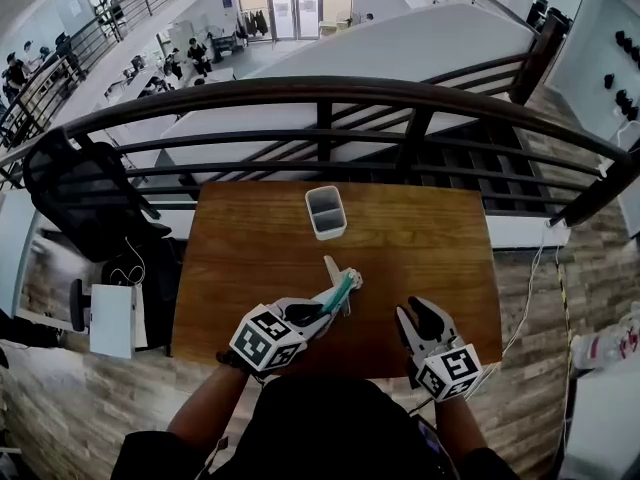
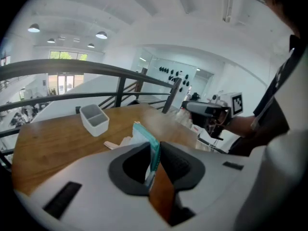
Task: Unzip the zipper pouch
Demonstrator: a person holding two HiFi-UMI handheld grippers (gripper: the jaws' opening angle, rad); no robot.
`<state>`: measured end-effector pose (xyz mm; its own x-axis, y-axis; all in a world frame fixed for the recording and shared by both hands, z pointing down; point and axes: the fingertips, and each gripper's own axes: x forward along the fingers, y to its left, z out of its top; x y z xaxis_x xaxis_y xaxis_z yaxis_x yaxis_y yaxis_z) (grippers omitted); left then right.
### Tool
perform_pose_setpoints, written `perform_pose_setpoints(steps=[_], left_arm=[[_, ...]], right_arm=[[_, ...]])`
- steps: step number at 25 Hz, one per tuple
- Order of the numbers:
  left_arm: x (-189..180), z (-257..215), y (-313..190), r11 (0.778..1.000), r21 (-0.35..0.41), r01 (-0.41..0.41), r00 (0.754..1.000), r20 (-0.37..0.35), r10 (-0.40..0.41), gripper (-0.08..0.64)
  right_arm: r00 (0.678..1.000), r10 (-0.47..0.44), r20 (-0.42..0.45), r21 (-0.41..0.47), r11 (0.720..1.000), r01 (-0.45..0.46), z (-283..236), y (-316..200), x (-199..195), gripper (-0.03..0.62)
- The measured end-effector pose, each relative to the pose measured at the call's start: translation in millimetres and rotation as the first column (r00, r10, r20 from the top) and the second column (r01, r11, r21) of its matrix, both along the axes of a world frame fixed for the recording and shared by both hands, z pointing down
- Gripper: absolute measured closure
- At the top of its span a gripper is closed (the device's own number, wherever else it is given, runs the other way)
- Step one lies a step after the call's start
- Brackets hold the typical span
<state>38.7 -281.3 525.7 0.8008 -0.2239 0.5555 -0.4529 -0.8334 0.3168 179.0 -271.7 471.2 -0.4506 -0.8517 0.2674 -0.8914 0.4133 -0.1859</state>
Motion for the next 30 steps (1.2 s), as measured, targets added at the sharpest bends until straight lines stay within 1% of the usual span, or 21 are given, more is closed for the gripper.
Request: perform_pose_setpoints(steps=[2,4,5,6,7,8,9,11,13,15,16,17,18,19,22,23,24,26,27,28,30], left_arm=[[1,-2,10,0.997,0.011,-0.079,0.997,-0.016,0.079,0.488],[-2,8,19,0.989,0.018,-0.146,0.989,0.002,0.146,0.488],[-5,15,24,0.985,0.018,-0.171,0.985,0.017,0.171,0.488],[-8,21,28,0.982,0.017,-0.19,0.981,0.031,0.19,0.488],[-10,26,31,0.979,0.013,-0.205,0.978,0.036,0.205,0.488],[-12,28,35,0.976,0.003,-0.217,0.976,0.029,0.216,0.488],[-13,28,38,0.974,-0.013,-0.227,0.974,0.012,0.227,0.488],[-12,26,45,0.966,-0.044,-0.254,0.967,-0.024,0.253,0.488],[-11,24,50,0.959,-0.049,-0.279,0.96,-0.034,0.277,0.488],[-12,23,53,0.956,-0.045,-0.291,0.957,-0.031,0.29,0.488],[-12,23,54,0.955,-0.044,-0.293,0.956,-0.029,0.292,0.488],[-11,23,54,0.955,-0.043,-0.294,0.956,-0.027,0.293,0.488],[-11,23,54,0.955,-0.042,-0.292,0.956,-0.025,0.291,0.488],[-12,23,54,0.957,-0.043,-0.288,0.958,-0.025,0.287,0.488],[-18,23,54,0.96,-0.047,-0.276,0.961,-0.025,0.275,0.488],[-20,23,55,0.959,-0.046,-0.28,0.96,-0.019,0.279,0.488],[-21,23,57,0.956,-0.042,-0.29,0.957,-0.008,0.29,0.487],[-23,24,60,0.947,-0.027,-0.32,0.947,0.024,0.321,0.488],[-25,26,60,0.944,-0.022,-0.328,0.944,0.035,0.329,0.488],[-26,28,59,0.944,-0.021,-0.329,0.943,0.042,0.33,0.488],[-27,28,56,0.948,-0.022,-0.318,0.947,0.044,0.319,0.486]], right_arm=[[1.0,-0.027,-0.003,-0.022,0.999,0.027,8,-2,-7,0.479],[0.996,-0.088,-0.019,-0.05,0.995,0.087,18,-4,-18,0.463],[0.99,-0.134,-0.044,-0.065,0.989,0.131,24,-5,-25,0.451],[0.978,-0.187,-0.088,-0.08,0.98,0.18,32,-5,-32,0.44],[0.958,-0.243,-0.15,-0.093,0.968,0.231,40,-4,-39,0.429],[0.928,-0.298,-0.223,-0.106,0.954,0.281,47,-3,-46,0.42],[0.889,-0.349,-0.297,-0.119,0.937,0.328,54,-1,-52,0.411],[0.793,-0.434,-0.428,-0.153,0.899,0.41,68,0,-61,0.385],[0.688,-0.502,-0.524,-0.192,0.857,0.478,81,-2,-70,0.365],[0.589,-0.564,-0.579,-0.241,0.808,0.537,94,-5,-78,0.349],[0.548,-0.591,-0.592,-0.264,0.784,0.562,100,-7,-81,0.339],[0.515,-0.615,-0.597,-0.283,0.762,0.582,104,-7,-84,0.339],[0.492,-0.635,-0.595,-0.299,0.744,0.598,108,-8,-88,0.341],[0.478,-0.652,-0.589,-0.31,0.728,0.611,110,-8,-92,0.347],[0.459,-0.689,-0.561,-0.33,0.694,0.64,114,-4,-103,0.387],[0.449,-0.701,-0.555,-0.337,0.682,0.649,115,-3,-105,0.387],[0.434,-0.712,-0.553,-0.344,0.669,0.659,117,-2,-108,0.39],[0.393,-0.733,-0.555,-0.36,0.637,0.681,122,0,-114,0.4],[0.373,-0.742,-0.558,-0.37,0.624,0.688,124,2,-116,0.415],[0.357,-0.747,-0.562,-0.38,0.615,0.691,126,3,-117,0.444],[0.342,-0.753,-0.563,-0.393,0.608,0.69,126,4,-115,0.469]])
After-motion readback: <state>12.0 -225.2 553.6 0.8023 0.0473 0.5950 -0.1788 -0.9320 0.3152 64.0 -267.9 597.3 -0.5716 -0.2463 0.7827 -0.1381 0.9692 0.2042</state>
